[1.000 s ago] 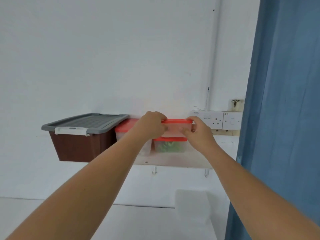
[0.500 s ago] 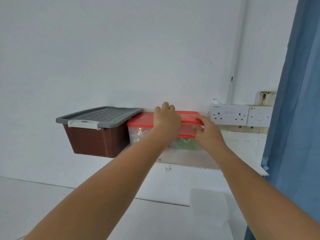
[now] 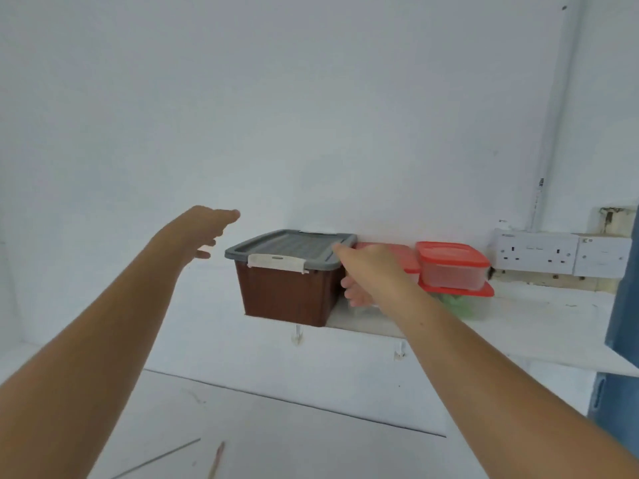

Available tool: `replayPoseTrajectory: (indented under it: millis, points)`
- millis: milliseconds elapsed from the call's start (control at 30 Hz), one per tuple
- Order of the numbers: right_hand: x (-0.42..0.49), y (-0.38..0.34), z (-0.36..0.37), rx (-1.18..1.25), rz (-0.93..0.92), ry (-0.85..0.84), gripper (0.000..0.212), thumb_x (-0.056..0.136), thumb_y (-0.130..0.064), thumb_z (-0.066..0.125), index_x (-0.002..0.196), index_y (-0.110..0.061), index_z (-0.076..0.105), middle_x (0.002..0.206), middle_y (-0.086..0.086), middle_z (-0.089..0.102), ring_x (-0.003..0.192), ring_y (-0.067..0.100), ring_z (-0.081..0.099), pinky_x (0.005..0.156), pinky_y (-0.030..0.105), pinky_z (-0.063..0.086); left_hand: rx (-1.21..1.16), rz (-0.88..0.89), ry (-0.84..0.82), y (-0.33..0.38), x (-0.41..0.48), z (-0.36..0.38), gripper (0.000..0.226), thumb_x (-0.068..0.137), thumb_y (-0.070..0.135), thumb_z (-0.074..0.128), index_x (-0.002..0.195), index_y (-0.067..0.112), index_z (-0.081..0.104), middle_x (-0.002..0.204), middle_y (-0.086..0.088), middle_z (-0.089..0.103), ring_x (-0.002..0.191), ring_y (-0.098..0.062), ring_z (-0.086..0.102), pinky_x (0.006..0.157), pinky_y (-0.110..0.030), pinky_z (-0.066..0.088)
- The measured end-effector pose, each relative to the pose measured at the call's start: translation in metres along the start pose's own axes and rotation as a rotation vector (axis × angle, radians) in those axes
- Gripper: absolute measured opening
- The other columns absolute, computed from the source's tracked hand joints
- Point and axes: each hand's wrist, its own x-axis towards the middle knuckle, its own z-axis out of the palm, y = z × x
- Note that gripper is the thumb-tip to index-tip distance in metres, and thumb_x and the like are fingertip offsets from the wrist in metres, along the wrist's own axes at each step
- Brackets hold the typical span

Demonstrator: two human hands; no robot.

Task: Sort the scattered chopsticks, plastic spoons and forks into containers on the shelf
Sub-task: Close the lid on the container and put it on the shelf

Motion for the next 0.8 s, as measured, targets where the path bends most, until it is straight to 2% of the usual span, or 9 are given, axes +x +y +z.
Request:
replayPoseTrajectory:
  millis: [67, 167, 300, 400, 467, 533, 600, 700, 800]
  points:
    - [0.002, -0.010, 0.030, 0.095, 0.134, -0.010, 0.050, 0.090, -0.056, 0.065, 0.109, -0.010, 0.058, 0.098, 0.016, 0.070, 0.066, 0.030, 0.075, 0.051, 0.036, 0.060, -0.100, -0.114, -0.161, -0.027, 0.033, -0.007, 0.053, 0.091, 0.051, 0.072, 0.122, 0.009, 0.062, 0.121, -0.011, 0.066, 0.108, -0.033, 0.065, 0.088, -0.048, 0.058]
    - [0.006, -0.012, 0.057, 0.204, 0.187, 0.121, 0.040, 0.092, -0.034, 0.067, 0.119, -0.007, 0.054, 0.107, 0.014, 0.061, 0.076, 0.035, 0.073, 0.055, 0.040, 0.063, -0.210, -0.140, -0.364, -0.040, 0.055, 0.011, 0.033, 0.089, 0.031, 0.074, 0.112, 0.008, 0.067, 0.103, -0.009, 0.069, 0.086, -0.026, 0.070, 0.079, -0.044, 0.063]
    - [0.001, -0.021, 0.085, 0.382, 0.244, 0.197, 0.029, 0.087, -0.018, 0.058, 0.115, -0.011, 0.063, 0.118, 0.016, 0.063, 0.103, 0.036, 0.066, 0.061, 0.047, 0.063, -0.267, -0.077, -0.413, -0.046, 0.067, 0.020, 0.014, 0.086, 0.002, 0.064, 0.100, 0.004, 0.063, 0.095, -0.014, 0.064, 0.077, -0.028, 0.065, 0.080, -0.042, 0.062]
    - [-0.018, -0.037, 0.099, 0.397, 0.220, 0.197, 0.018, 0.092, -0.016, 0.056, 0.106, -0.010, 0.066, 0.097, 0.014, 0.063, 0.078, 0.030, 0.066, 0.071, 0.059, 0.063, -0.347, -0.059, -0.428, -0.056, 0.073, -0.001, 0.013, 0.086, 0.000, 0.067, 0.099, 0.003, 0.065, 0.099, -0.016, 0.066, 0.081, -0.030, 0.066, 0.083, -0.046, 0.063]
    - [-0.036, -0.050, 0.105, 0.398, 0.171, 0.220, 0.018, 0.093, -0.017, 0.056, 0.105, -0.008, 0.066, 0.092, 0.013, 0.062, 0.060, 0.027, 0.066, 0.071, 0.060, 0.062, -0.387, -0.017, -0.443, -0.063, 0.068, -0.022, 0.012, 0.088, 0.003, 0.069, 0.099, 0.004, 0.067, 0.098, -0.013, 0.068, 0.077, -0.026, 0.067, 0.070, -0.040, 0.062]
    - [-0.061, -0.060, 0.108, 0.409, 0.112, 0.264, 0.019, 0.093, -0.018, 0.056, 0.104, -0.008, 0.067, 0.095, 0.014, 0.065, 0.066, 0.031, 0.072, 0.068, 0.057, 0.063, -0.458, 0.066, -0.476, -0.075, 0.054, -0.048, 0.011, 0.092, 0.011, 0.068, 0.102, 0.008, 0.069, 0.096, -0.009, 0.069, 0.078, -0.022, 0.069, 0.061, -0.034, 0.060]
    - [-0.089, -0.064, 0.106, 0.428, 0.079, 0.274, 0.014, 0.093, -0.016, 0.056, 0.099, -0.009, 0.067, 0.096, 0.013, 0.068, 0.082, 0.036, 0.075, 0.068, 0.053, 0.064, -0.608, 0.103, -0.529, -0.092, 0.041, -0.078, 0.017, 0.095, 0.019, 0.066, 0.110, 0.011, 0.068, 0.099, -0.007, 0.073, 0.086, -0.024, 0.073, 0.068, -0.038, 0.063]
    - [-0.131, -0.058, 0.093, 0.446, 0.090, 0.220, 0.012, 0.094, -0.010, 0.056, 0.085, -0.012, 0.064, 0.083, 0.008, 0.066, 0.076, 0.032, 0.073, 0.064, 0.047, 0.063, -0.756, 0.038, -0.571, -0.120, 0.035, -0.115, 0.046, 0.093, 0.043, 0.072, 0.127, 0.012, 0.063, 0.117, -0.010, 0.075, 0.103, -0.035, 0.075, 0.086, -0.053, 0.061]
    - [-0.165, -0.038, 0.091, 0.414, 0.166, 0.130, 0.016, 0.096, -0.009, 0.057, 0.080, -0.014, 0.057, 0.076, 0.007, 0.058, 0.072, 0.032, 0.068, 0.061, 0.045, 0.062, -0.714, -0.040, -0.574, -0.155, 0.019, -0.129, 0.076, 0.079, 0.064, 0.077, 0.133, 0.015, 0.056, 0.123, -0.015, 0.070, 0.105, -0.041, 0.073, 0.086, -0.059, 0.060]
